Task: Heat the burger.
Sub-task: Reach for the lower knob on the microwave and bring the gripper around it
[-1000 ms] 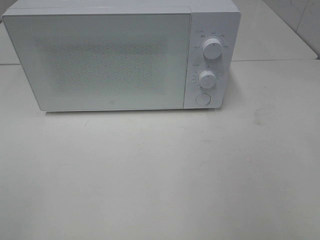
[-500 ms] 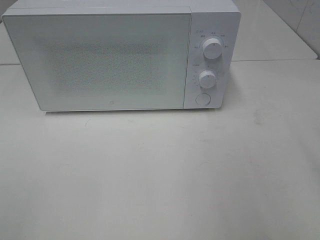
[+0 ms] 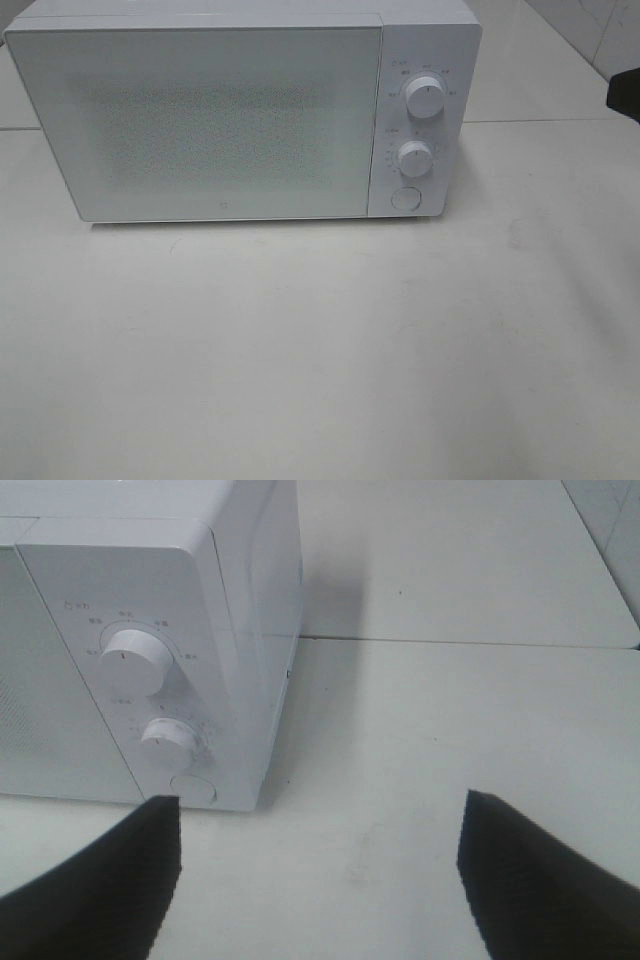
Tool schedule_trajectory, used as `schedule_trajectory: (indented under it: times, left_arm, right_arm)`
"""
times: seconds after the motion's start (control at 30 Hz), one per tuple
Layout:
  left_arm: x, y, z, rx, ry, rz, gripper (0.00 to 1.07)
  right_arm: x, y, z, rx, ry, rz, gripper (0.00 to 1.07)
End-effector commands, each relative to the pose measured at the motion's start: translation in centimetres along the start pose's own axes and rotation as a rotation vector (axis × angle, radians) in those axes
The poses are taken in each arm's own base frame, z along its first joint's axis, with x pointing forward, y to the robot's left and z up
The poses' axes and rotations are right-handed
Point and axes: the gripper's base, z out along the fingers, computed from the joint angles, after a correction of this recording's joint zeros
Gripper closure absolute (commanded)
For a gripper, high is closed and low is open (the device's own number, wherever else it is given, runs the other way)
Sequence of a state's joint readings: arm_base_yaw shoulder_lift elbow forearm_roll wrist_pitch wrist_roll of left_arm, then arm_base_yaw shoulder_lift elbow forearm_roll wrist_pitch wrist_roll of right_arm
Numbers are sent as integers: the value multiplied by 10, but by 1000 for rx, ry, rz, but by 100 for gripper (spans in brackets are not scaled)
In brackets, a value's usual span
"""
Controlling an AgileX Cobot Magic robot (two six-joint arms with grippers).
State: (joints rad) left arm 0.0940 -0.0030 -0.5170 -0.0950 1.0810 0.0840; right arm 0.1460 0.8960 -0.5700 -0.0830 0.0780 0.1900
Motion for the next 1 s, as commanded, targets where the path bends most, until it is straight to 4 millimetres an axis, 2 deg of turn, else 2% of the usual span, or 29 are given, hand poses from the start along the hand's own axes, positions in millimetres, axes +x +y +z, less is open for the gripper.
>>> schedule_trajectory:
  times: [0.03, 0.3, 0.47, 0.5, 0.57, 0.67, 0.8, 0.97, 1.0]
  left_arm:
    - [0, 0, -1, 0, -22, -2, 9]
    - [0, 0, -1, 0, -22, -2, 9]
    - [0, 0, -1, 0, -22, -2, 9]
    - [0, 0, -1, 0, -22, -2, 9]
    - [0, 0, -1, 0, -22, -2, 9]
    - [0, 0, -1, 0, -22, -2, 9]
    - [0, 0, -1, 0, -22, -2, 9]
    - [0, 0, -1, 0, -22, -2, 9]
    - [0, 0, -1, 0, -22, -2, 9]
  right_arm:
    - [-6, 1, 15, -14, -75, -32, 31]
    - [-9, 3, 33, -33, -132, -85, 31]
    - [-6, 4, 34, -44, -278, -144, 31]
    - [3, 1, 36, -29, -300, -134, 31]
    - [7, 0, 37, -18, -301, -129, 31]
    - [24, -8, 45, 46, -293, -79, 31]
    - [34, -11, 49, 82, -304, -54, 31]
    - [52, 2, 58, 77, -305, -82, 31]
    - [57, 12, 62, 65, -315, -90, 31]
